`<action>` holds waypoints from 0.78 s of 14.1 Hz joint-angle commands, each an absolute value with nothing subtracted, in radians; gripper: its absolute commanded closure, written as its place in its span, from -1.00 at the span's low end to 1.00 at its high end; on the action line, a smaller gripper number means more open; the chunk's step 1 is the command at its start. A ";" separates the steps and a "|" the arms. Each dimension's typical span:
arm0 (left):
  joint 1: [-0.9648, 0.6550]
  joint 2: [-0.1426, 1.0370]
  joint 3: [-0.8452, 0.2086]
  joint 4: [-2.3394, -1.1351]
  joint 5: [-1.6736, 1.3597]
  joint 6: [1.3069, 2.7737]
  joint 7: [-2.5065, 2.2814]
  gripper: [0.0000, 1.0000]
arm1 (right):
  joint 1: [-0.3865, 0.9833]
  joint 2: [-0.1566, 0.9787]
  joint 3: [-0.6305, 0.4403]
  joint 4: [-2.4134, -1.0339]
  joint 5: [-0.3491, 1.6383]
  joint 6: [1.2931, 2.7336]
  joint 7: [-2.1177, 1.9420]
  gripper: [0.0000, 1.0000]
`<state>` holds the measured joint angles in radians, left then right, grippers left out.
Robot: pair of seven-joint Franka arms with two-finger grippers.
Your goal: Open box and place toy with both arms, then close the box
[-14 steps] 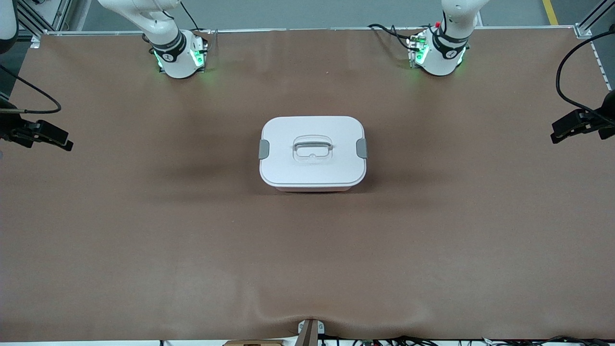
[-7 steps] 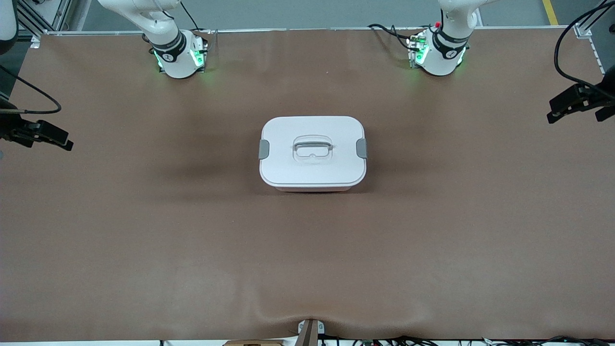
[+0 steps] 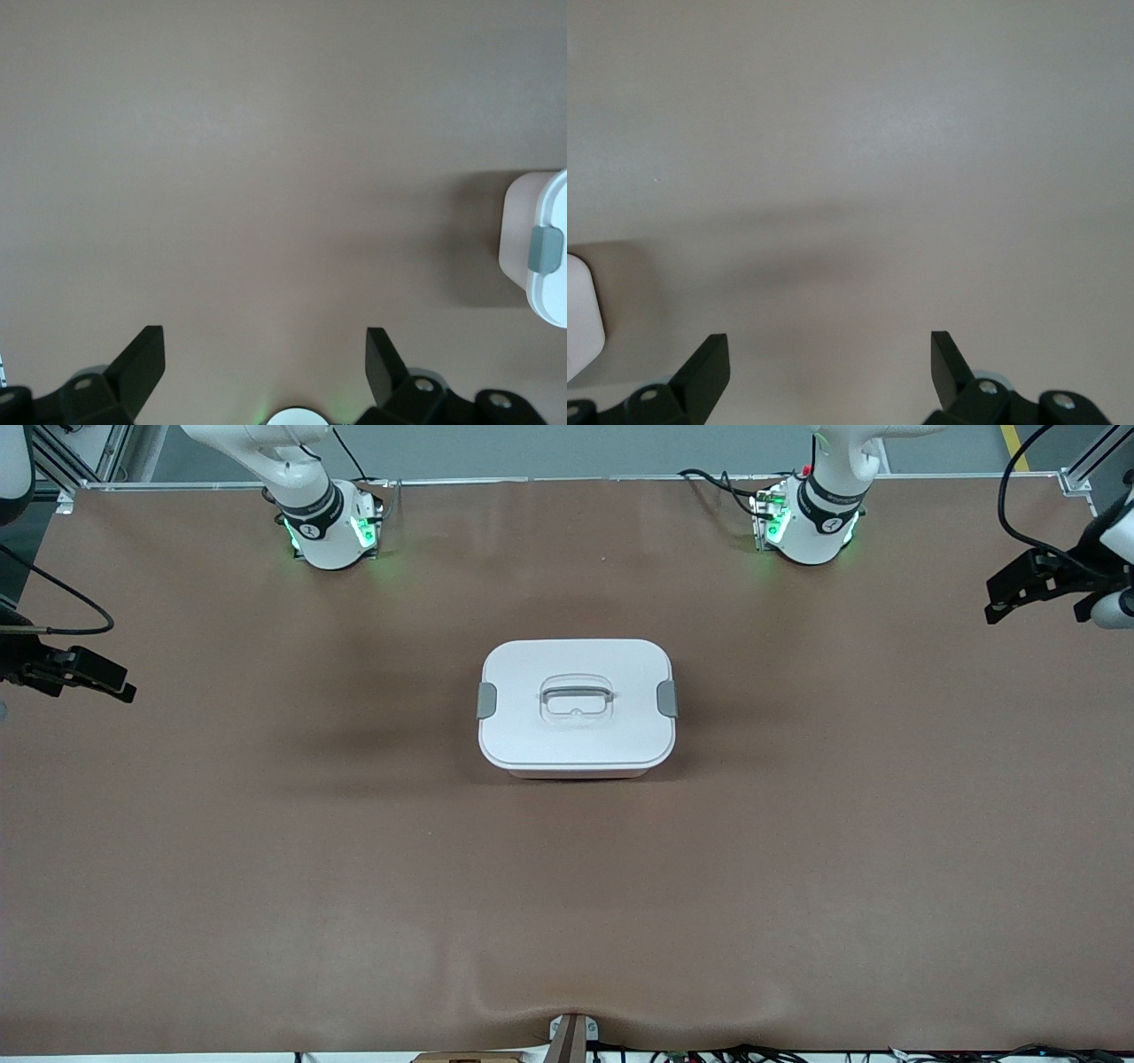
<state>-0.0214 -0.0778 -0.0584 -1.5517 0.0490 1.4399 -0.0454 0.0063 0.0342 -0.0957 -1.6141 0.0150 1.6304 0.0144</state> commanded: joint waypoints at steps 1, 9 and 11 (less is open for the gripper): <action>-0.061 -0.129 -0.041 -1.609 0.035 1.442 -0.130 -1.00 | 0.009 0.023 -0.094 -1.618 0.008 1.624 0.029 -1.00; -0.061 -0.092 -0.037 -1.560 0.028 1.451 -0.127 -1.00 | 0.014 0.026 -0.094 -1.617 0.008 1.629 0.021 -1.00; -0.058 -0.089 -0.037 -1.548 0.029 1.451 -0.130 -1.00 | 0.012 0.025 -0.094 -1.617 0.008 1.626 0.021 -1.00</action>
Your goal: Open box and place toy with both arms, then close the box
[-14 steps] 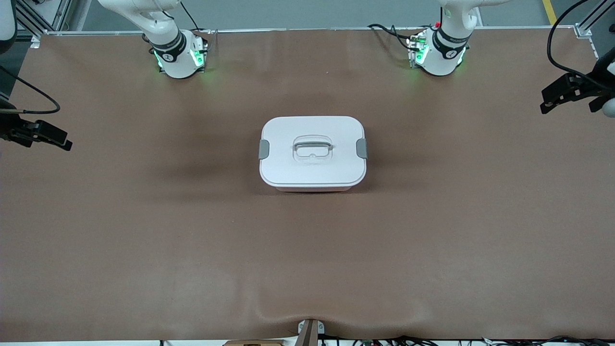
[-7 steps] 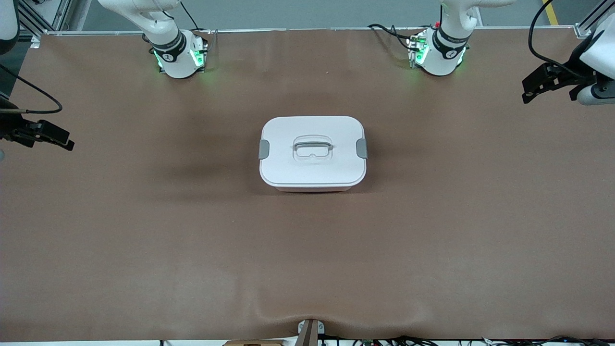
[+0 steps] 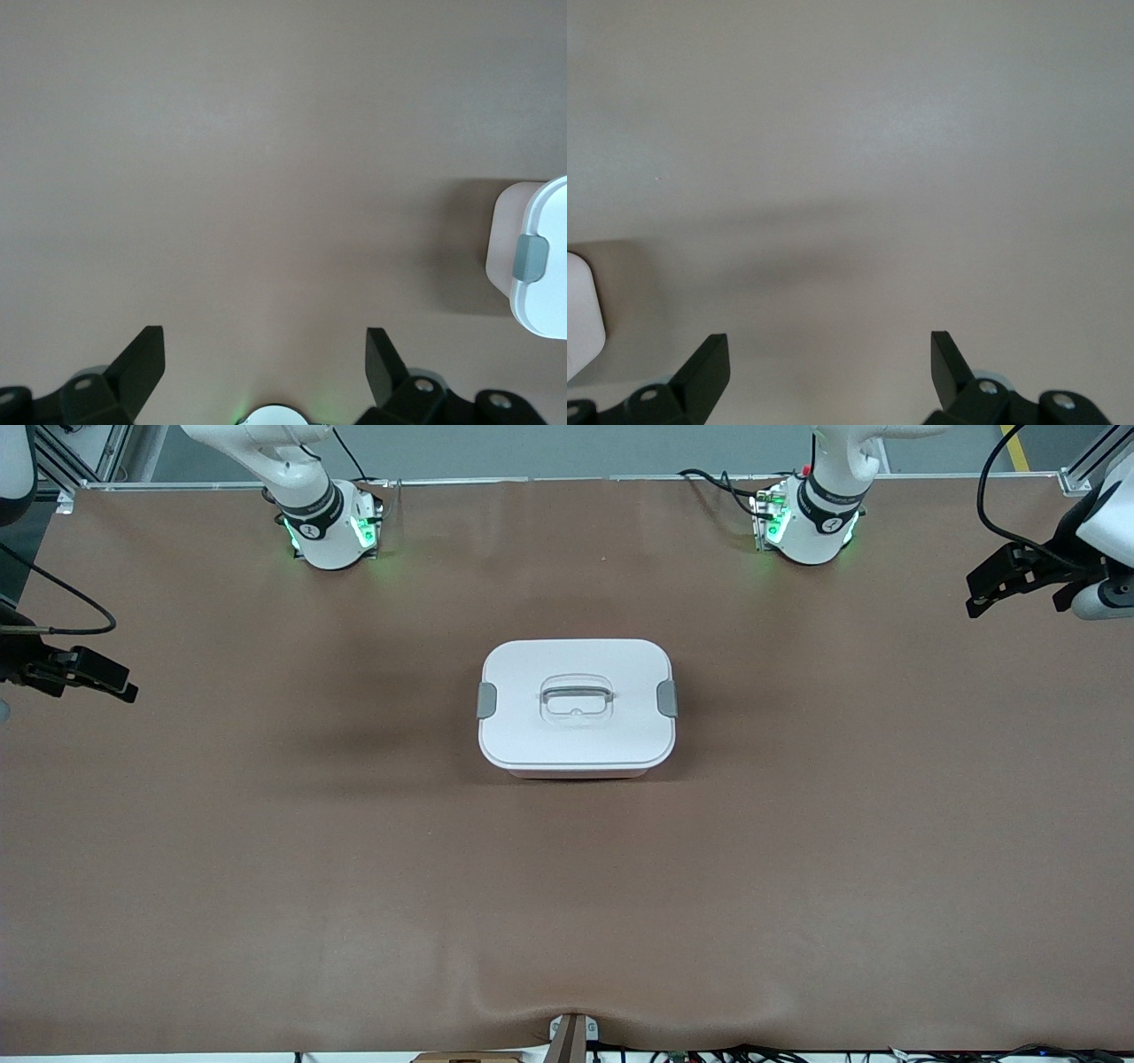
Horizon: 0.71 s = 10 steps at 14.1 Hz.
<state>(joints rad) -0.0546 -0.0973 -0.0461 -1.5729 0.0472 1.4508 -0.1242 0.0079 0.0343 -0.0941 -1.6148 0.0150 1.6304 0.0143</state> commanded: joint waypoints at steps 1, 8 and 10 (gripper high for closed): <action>-0.055 -0.087 -0.037 -1.548 0.028 1.450 -0.127 -1.00 | 0.014 0.025 -0.094 -1.618 0.008 1.626 0.021 -1.00; -0.051 -0.086 -0.035 -1.548 0.026 1.448 -0.126 -1.00 | 0.009 0.029 -0.094 -1.618 0.008 1.632 0.006 -1.00; -0.049 -0.086 -0.037 -1.549 0.026 1.448 -0.126 -1.00 | 0.009 0.029 -0.094 -1.617 0.008 1.635 0.005 -1.00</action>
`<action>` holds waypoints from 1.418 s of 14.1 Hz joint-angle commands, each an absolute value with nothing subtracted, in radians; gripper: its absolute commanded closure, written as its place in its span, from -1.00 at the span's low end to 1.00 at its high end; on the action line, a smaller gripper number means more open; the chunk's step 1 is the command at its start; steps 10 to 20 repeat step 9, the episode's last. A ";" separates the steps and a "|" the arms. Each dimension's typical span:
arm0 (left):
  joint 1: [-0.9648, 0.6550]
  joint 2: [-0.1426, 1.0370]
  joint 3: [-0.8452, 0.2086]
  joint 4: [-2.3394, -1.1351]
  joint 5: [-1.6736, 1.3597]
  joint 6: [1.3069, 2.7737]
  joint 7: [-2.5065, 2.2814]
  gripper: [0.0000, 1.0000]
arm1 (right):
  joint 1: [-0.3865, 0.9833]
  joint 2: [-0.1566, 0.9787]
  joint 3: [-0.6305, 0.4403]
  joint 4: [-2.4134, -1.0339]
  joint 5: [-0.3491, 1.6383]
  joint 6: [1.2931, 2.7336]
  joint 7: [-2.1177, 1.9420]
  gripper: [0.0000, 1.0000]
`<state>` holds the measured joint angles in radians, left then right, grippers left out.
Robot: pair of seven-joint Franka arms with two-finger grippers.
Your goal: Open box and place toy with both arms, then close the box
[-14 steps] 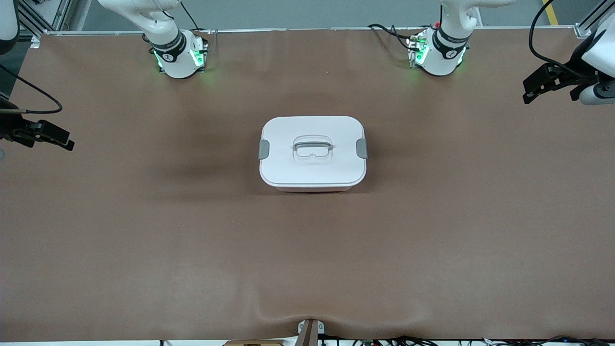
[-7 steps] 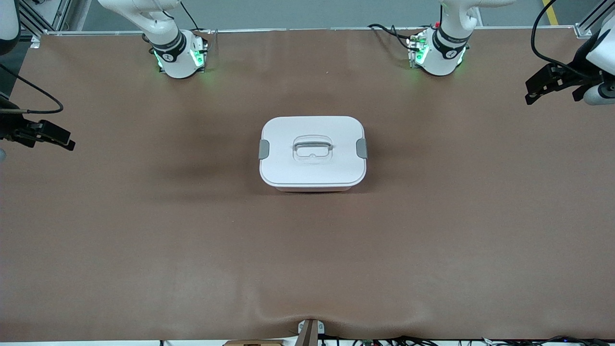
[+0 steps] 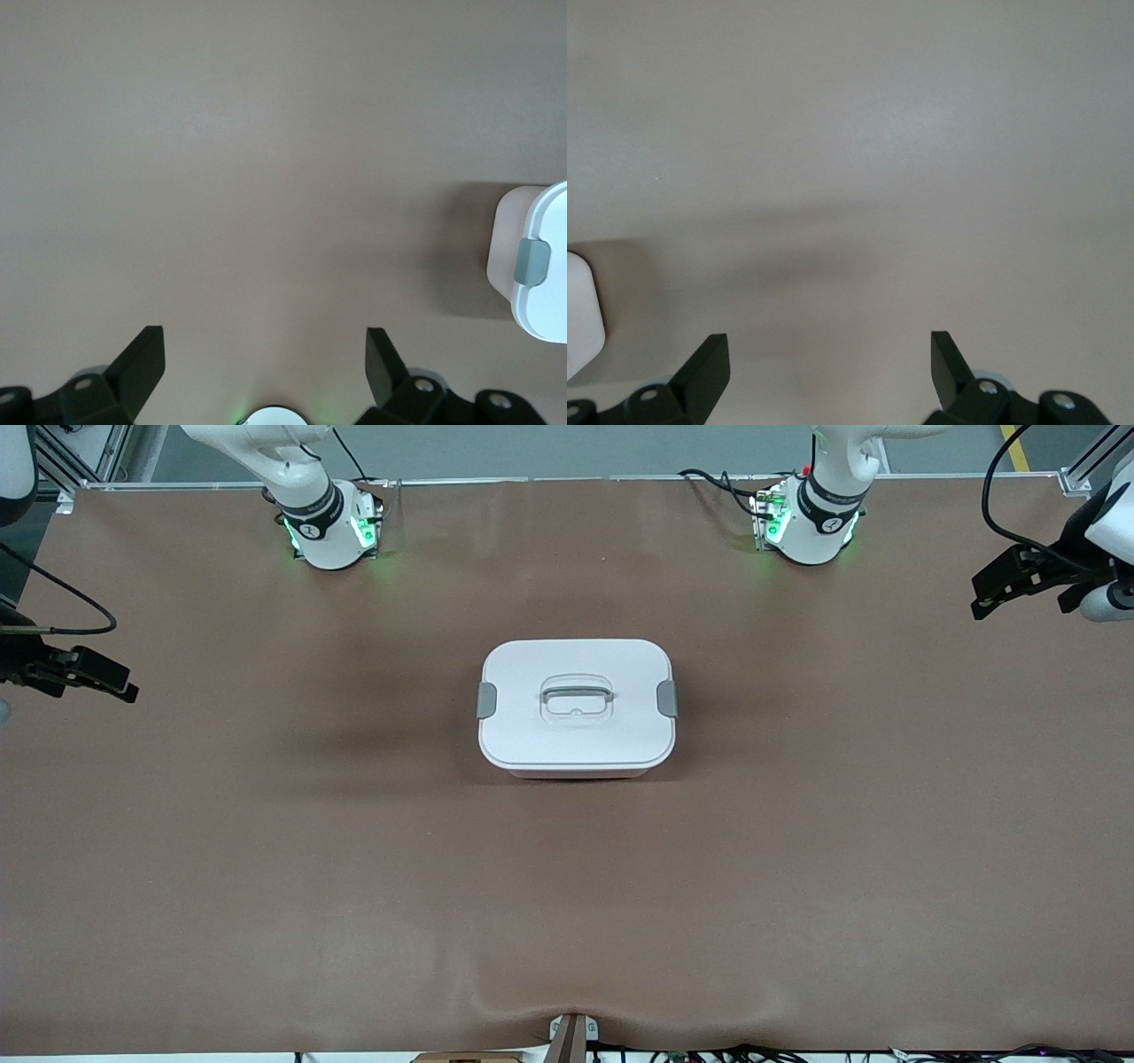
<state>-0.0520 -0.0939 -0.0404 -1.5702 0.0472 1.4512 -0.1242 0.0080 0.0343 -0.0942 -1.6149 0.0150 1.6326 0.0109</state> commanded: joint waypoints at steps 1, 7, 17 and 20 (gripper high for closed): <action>-0.048 -0.086 -0.037 -1.548 0.026 1.448 -0.126 -1.00 | 0.008 0.028 -0.094 -1.617 0.008 1.635 0.005 -1.00; -0.049 -0.087 -0.044 -1.549 0.026 1.447 -0.144 -1.00 | 0.018 0.031 -0.094 -1.614 -0.006 1.634 0.003 -1.00; -0.049 -0.090 -0.046 -1.551 0.026 1.442 -0.144 -1.00 | 0.020 0.031 -0.094 -1.612 -0.006 1.637 0.003 -1.00; -0.049 -0.090 -0.046 -1.551 0.026 1.442 -0.144 -1.00 | 0.020 0.031 -0.094 -1.612 -0.006 1.637 0.003 -1.00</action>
